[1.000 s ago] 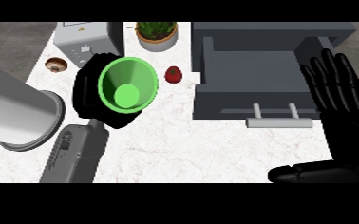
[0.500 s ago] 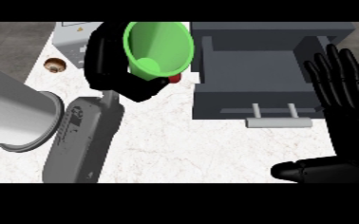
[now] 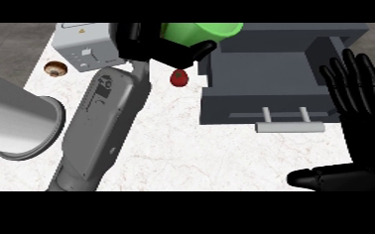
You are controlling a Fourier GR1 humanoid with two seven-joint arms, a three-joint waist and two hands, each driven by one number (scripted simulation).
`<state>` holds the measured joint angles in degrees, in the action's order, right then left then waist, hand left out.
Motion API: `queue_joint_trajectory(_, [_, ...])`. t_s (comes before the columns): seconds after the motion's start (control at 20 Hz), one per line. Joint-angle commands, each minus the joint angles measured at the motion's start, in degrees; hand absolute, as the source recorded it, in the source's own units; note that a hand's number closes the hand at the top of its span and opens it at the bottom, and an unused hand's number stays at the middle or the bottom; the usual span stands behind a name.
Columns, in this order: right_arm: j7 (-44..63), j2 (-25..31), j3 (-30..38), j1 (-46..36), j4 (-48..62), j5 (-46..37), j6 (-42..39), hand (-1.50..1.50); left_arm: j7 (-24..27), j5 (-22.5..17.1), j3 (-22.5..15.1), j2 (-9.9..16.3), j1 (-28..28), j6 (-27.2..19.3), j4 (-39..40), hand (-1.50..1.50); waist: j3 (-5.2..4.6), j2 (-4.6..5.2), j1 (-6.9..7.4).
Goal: Pick up the cup, place it into the drawer and close the drawer
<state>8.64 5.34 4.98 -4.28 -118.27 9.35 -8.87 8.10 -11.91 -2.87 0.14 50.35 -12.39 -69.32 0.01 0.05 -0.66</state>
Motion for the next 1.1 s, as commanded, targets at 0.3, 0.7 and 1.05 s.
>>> queue_joint_trajectory(0.3, [-0.5,0.2,0.2,-2.5,3.7,-0.5,-0.1,-1.5,2.0,-5.2,-8.7,-0.1,10.8,-9.5,14.3,1.5,0.01,0.13,-0.57])
queue_joint_trajectory(0.7, [-0.9,0.3,1.0,1.1,0.6,1.8,-1.6,-1.5,7.3,-11.9,-10.5,-0.1,20.3,-10.7,31.0,1.5,0.03,0.36,-1.81])
queue_joint_trajectory(1.05, [0.3,0.7,0.0,-0.7,0.2,0.9,-1.4,-1.5,13.3,-16.4,-14.3,-0.1,21.4,-8.4,41.8,1.5,0.03,0.64,-2.58])
